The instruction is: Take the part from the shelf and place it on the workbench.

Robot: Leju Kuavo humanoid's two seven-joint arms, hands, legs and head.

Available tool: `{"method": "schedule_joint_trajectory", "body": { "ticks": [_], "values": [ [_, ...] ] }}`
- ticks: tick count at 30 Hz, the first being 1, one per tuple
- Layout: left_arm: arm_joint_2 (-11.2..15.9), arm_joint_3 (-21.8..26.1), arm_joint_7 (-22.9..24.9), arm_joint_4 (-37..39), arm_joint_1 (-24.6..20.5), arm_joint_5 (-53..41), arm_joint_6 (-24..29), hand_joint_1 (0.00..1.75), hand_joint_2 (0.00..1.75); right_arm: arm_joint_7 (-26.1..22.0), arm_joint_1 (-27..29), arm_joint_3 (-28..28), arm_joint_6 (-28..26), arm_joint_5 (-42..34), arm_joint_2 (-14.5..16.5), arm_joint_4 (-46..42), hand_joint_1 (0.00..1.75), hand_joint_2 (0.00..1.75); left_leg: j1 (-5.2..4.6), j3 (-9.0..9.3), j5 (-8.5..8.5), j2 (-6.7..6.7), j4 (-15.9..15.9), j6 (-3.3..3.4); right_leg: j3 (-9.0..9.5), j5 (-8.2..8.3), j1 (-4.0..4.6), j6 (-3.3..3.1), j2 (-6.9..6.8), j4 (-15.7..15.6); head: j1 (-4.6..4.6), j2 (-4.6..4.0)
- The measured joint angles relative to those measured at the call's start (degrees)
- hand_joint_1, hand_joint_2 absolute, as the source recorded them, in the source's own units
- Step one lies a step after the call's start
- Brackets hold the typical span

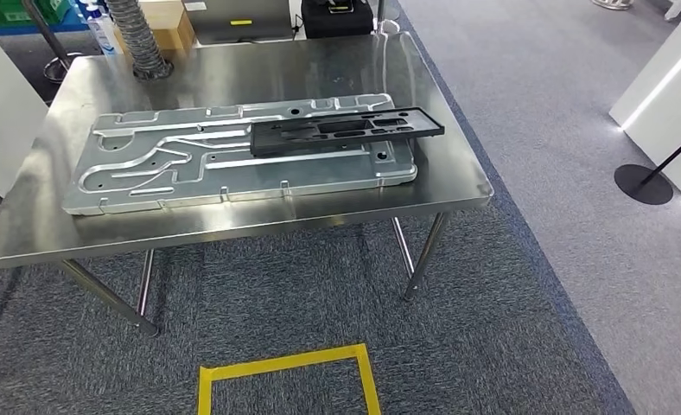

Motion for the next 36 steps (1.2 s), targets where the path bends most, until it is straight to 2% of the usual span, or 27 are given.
{"method": "schedule_joint_trajectory", "body": {
  "ticks": [1, 2, 3, 4, 6, 7, 8, 10, 11, 12, 15, 16, 17, 18, 20, 22, 23, 25, 26, 27, 28, 30, 31, 32, 33, 34, 36],
  "values": [
    [-0.03, -0.44, 0.11, 0.00, 0.02, -0.43, -0.12, 0.00, 0.00, 1.05, 0.02, -0.24, 1.00, -0.09, 0.00, 0.60, 0.00, 0.00, 0.16, 0.03, -0.37, -0.01, 2.21, -0.25, -0.99, 0.53, -0.03, 0.10, 0.04, 0.29, 0.00, 0.00],
    [-0.05, -0.85, 0.18, 0.00, -0.01, -0.77, -0.28, 0.00, 0.00, 2.13, 0.00, -0.48, 1.97, -0.20, 0.00, 1.18, 0.00, 0.00, 0.30, 0.85, 0.40, -0.01, 2.69, -0.46, -2.03, 1.00, -0.09, 0.24, 0.06, 0.67, 0.00, 0.00],
    [-0.04, -1.21, 0.21, 0.00, -0.05, -1.05, -0.48, 0.00, 0.00, 3.11, -0.03, -0.71, 2.79, -0.31, 0.00, 1.73, 0.00, 0.00, 0.45, 2.68, 1.87, -0.01, 1.11, -0.63, -3.07, 1.39, -0.18, 0.42, 0.08, 1.16, 0.00, 0.00],
    [-0.03, -1.52, 0.24, 0.00, -0.11, -1.26, -0.66, 0.00, 0.00, 4.03, -0.09, -0.88, 3.52, -0.48, 0.00, 2.23, 0.00, 0.00, 0.60, 5.43, 3.20, -0.02, -2.28, -0.77, -4.05, 1.69, -0.28, 0.66, 0.12, 1.75, 0.00, 0.00],
    [-0.05, -2.08, 0.31, 0.00, -0.26, -1.52, -1.00, 0.00, 0.00, 5.68, -0.27, -1.48, 5.19, -1.40, 0.00, 3.00, 0.00, 0.00, 0.58, 10.91, 3.22, -0.29, -10.02, -0.65, -5.62, 2.21, -0.34, 1.24, 0.19, 2.85, -0.01, 0.00],
    [-0.06, -2.37, 0.37, 0.00, -0.24, -1.65, -1.16, 0.00, 0.00, 6.49, -0.37, -1.96, 6.27, -2.13, 0.00, 3.34, 0.00, 0.00, 0.46, 12.36, 2.73, -0.44, -12.46, -0.40, -5.99, 2.48, -0.35, 1.57, 0.22, 3.23, -0.01, 0.00],
    [-0.07, -2.60, 0.46, 0.00, -0.20, -1.80, -1.33, 0.00, 0.00, 7.22, -0.49, -2.48, 7.43, -2.89, 0.00, 3.60, 0.00, 0.00, 0.28, 12.79, 2.22, -0.58, -13.54, -0.02, -6.23, 2.83, -0.38, 1.88, 0.24, 3.41, -0.01, 0.00],
    [-0.12, -2.95, 0.77, 0.01, -0.09, -2.16, -1.63, 0.00, 0.00, 8.48, -0.70, -3.57, 9.81, -4.30, 0.00, 4.17, 0.00, 0.00, 0.16, 12.09, 2.82, -0.47, -13.74, 0.96, -6.54, 3.28, -0.54, 2.52, 0.42, 3.73, 0.01, 0.00],
    [-0.15, -3.17, 0.99, 0.02, -0.14, -2.38, -1.72, 0.00, 0.00, 8.97, -0.81, -4.15, 10.97, -4.97, 0.00, 4.43, 0.00, 0.00, 0.14, 11.76, 3.21, -0.33, -13.84, 1.49, -6.97, 2.58, -0.64, 2.83, 0.51, 4.41, 0.00, 0.00],
    [-0.20, -3.43, 1.23, 0.03, -0.17, -2.54, -1.78, 0.00, 0.00, 9.39, -0.87, -4.80, 12.11, -5.71, 0.00, 4.71, 0.00, 0.00, 0.12, 11.32, 3.72, -0.15, -13.93, 2.05, -7.61, 0.84, -0.73, 3.11, 0.60, 6.09, 0.00, 0.00],
    [-0.31, -4.18, 1.90, 0.04, -0.12, -3.07, -1.89, 0.00, 0.00, 10.04, -1.01, -6.68, 15.13, -7.72, 0.01, 5.36, 0.00, 0.00, -0.22, 9.56, 5.19, 0.12, -13.89, 2.95, -10.56, -7.23, -0.94, 3.54, 0.63, 16.73, 0.00, 0.00],
    [-0.35, -4.32, 2.08, 0.04, -0.11, -3.19, -1.92, 0.00, 0.00, 10.12, -1.05, -7.16, 16.00, -8.13, 0.02, 5.55, 0.00, 0.00, -0.34, 8.85, 5.69, 0.14, -13.80, 2.99, -10.94, -8.43, -0.95, 3.54, 0.63, 19.62, 0.00, 0.00],
    [-0.39, -4.43, 2.22, 0.04, -0.11, -3.20, -1.94, 0.00, 0.00, 10.12, -1.12, -7.54, 16.84, -8.37, 0.02, 5.75, 0.00, 0.00, -0.44, 8.12, 6.19, 0.16, -13.68, 2.99, -10.45, -8.31, -0.95, 3.45, 0.63, 20.70, 0.00, 0.00],
    [-0.43, -4.51, 2.32, 0.04, -0.11, -3.09, -1.95, 0.00, 0.00, 10.07, -1.19, -7.82, 17.68, -8.46, 0.02, 5.93, 0.00, 0.00, -0.52, 7.38, 6.67, 0.17, -13.53, 2.94, -8.82, -7.10, -0.92, 3.24, 0.63, 19.52, 0.00, 0.00],
    [-0.49, -4.59, 2.43, 0.04, -0.11, -2.61, -1.95, 0.00, 0.00, 9.62, -1.46, -8.04, 19.35, -8.33, 0.02, 6.09, 0.00, 0.00, -0.62, 6.16, 7.53, 0.15, -13.26, 2.74, -2.92, -4.43, -0.63, 2.48, 0.62, 12.07, 0.00, 0.00],
    [-0.53, -4.58, 2.55, 0.04, -0.11, -2.19, -1.96, 0.00, 0.00, 8.87, -1.80, -8.07, 20.51, -8.08, 0.02, 6.11, 0.00, 0.00, -0.69, 5.53, 8.38, 0.20, -13.14, 2.29, 2.52, -4.11, -0.18, 1.77, 0.56, 3.95, 0.00, 0.00],
    [-0.54, -4.58, 2.64, 0.04, -0.13, -2.06, -1.97, 0.00, 0.00, 8.57, -1.94, -8.10, 20.86, -7.98, 0.02, 6.13, 0.00, 0.00, -0.65, 5.36, 8.82, 0.26, -13.16, 1.99, 3.75, -4.41, 0.03, 1.55, 0.55, 1.78, 0.00, 0.00],
    [-0.53, -4.57, 2.84, 0.05, -0.10, -1.97, -2.01, 0.00, 0.00, 8.21, -2.07, -8.16, 21.37, -7.69, 0.02, 6.27, 0.00, 0.00, -0.56, 5.09, 9.58, 0.30, -13.26, 1.36, 3.72, -3.87, 0.04, 1.26, 0.47, 0.62, 0.00, 0.00],
    [-0.50, -4.56, 2.92, 0.07, -0.07, -1.93, -2.06, 0.00, 0.00, 8.15, -2.10, -8.17, 21.52, -7.55, 0.01, 6.40, 0.00, 0.00, -0.51, 4.78, 9.12, 0.18, -12.90, 1.08, 3.38, -3.23, -0.05, 0.98, 0.35, 0.32, 0.00, 0.00],
    [-0.48, -4.56, 2.97, 0.08, -0.02, -1.91, -2.17, 0.00, 0.00, 8.10, -2.12, -8.18, 21.59, -7.44, -0.03, 6.53, 0.00, 0.00, -0.49, 4.28, 7.68, 0.05, -11.76, 0.84, 2.92, -2.52, -0.20, 0.69, 0.20, 0.06, -0.01, 0.00],
    [-0.45, -4.56, 2.98, 0.09, 0.05, -1.92, -2.31, 0.00, 0.00, 8.08, -2.14, -8.21, 21.59, -7.39, -0.12, 6.64, 0.00, 0.00, -0.43, 3.48, 5.23, -0.08, -9.47, 0.61, 2.28, -1.82, -0.35, 0.46, 0.08, -0.11, -0.01, 0.00],
    [-0.44, -4.57, 2.89, 0.10, 0.22, -2.01, -2.65, 0.00, 0.00, 8.06, -2.12, -8.26, 21.60, -7.33, -0.47, 6.86, 0.00, 0.00, -0.22, 1.70, -0.32, -0.17, -2.39, 0.11, 0.52, -0.73, -0.30, 0.23, 0.00, 0.34, -0.01, 0.00],
    [-0.44, -4.58, 2.79, 0.11, 0.32, -2.06, -2.78, 0.00, 0.00, 8.07, -2.10, -8.28, 21.64, -7.27, -0.72, 7.01, 0.00, 0.00, -0.11, 1.19, -1.70, -0.17, 0.94, -0.12, -0.53, -0.18, -0.29, 0.26, 0.00, 0.71, 0.00, 0.00],
    [-0.44, -4.58, 2.69, 0.11, 0.37, -2.11, -2.90, 0.00, 0.00, 8.08, -2.09, -8.28, 21.69, -7.22, -0.93, 7.20, 0.00, 0.00, 0.01, 1.34, -1.62, -0.17, 2.92, -0.32, -1.66, 0.36, -0.29, 0.32, -0.01, 1.14, 0.00, 0.00],
    [-0.43, -4.58, 2.58, 0.11, 0.37, -2.15, -3.02, 0.00, 0.00, 8.09, -2.09, -8.29, 21.74, -7.17, -1.11, 7.36, 0.00, 0.00, 0.12, 2.30, -0.29, -0.17, 3.05, -0.45, -2.88, 0.88, -0.31, 0.44, -0.01, 1.66, 0.00, 0.00],
    [-0.41, -4.58, 2.46, 0.11, 0.32, -2.17, -3.12, 0.00, 0.00, 8.10, -2.11, -8.29, 21.79, -7.10, -1.24, 7.48, 0.00, 0.00, 0.24, 4.29, 1.56, -0.16, 1.12, -0.53, -4.16, 1.38, -0.36, 0.60, 0.01, 2.27, 0.00, 0.00],
    [-0.38, -4.58, 2.26, 0.10, 0.07, -2.24, -3.41, 0.00, 0.00, 8.12, -2.24, -8.30, 21.85, -6.86, -1.36, 7.61, 0.00, 0.00, 0.29, 10.17, 2.33, -0.26, -6.99, -0.42, -6.32, 2.19, -0.38, 1.09, 0.07, 3.72, -0.01, 0.00]
  ]
}}
